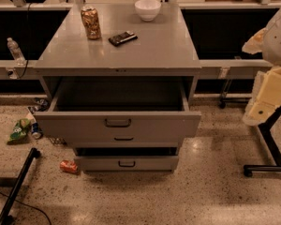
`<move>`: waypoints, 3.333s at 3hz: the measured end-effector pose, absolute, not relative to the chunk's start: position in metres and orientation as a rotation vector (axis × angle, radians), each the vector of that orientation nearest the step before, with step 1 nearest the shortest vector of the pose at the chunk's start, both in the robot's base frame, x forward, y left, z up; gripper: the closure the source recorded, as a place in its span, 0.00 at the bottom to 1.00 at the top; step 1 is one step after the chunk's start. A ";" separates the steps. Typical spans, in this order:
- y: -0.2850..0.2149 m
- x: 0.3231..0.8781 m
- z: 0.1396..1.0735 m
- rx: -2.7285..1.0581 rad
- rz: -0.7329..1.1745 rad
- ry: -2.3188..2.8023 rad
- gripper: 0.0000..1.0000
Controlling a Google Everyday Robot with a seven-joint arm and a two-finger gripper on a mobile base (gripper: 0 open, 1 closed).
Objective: Close top drawer
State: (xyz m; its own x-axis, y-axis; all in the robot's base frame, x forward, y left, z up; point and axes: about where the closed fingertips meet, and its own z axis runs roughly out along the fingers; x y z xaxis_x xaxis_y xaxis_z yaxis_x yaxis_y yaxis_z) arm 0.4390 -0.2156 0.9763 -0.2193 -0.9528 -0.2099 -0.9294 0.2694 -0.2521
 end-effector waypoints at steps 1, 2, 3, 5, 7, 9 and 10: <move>-0.209 0.451 0.933 -1.709 0.003 2.211 0.40; -0.198 0.469 0.877 -1.736 0.066 2.149 0.63; -0.172 0.486 0.812 -1.769 0.141 2.072 0.86; -0.101 0.549 0.682 -1.773 0.132 1.913 1.00; -0.098 0.553 0.658 -1.769 0.062 1.905 1.00; -0.094 0.575 0.643 -1.811 -0.164 1.709 1.00; -0.095 0.595 0.638 -1.813 -0.219 1.657 1.00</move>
Offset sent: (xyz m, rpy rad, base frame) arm 0.0546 0.0310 -0.1667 0.1783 0.0150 0.1183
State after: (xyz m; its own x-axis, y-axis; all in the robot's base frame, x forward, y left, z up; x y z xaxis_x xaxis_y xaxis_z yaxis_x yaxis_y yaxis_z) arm 0.5951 -0.0950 0.6378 0.1819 -0.9351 -0.3040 -0.8238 0.0239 -0.5664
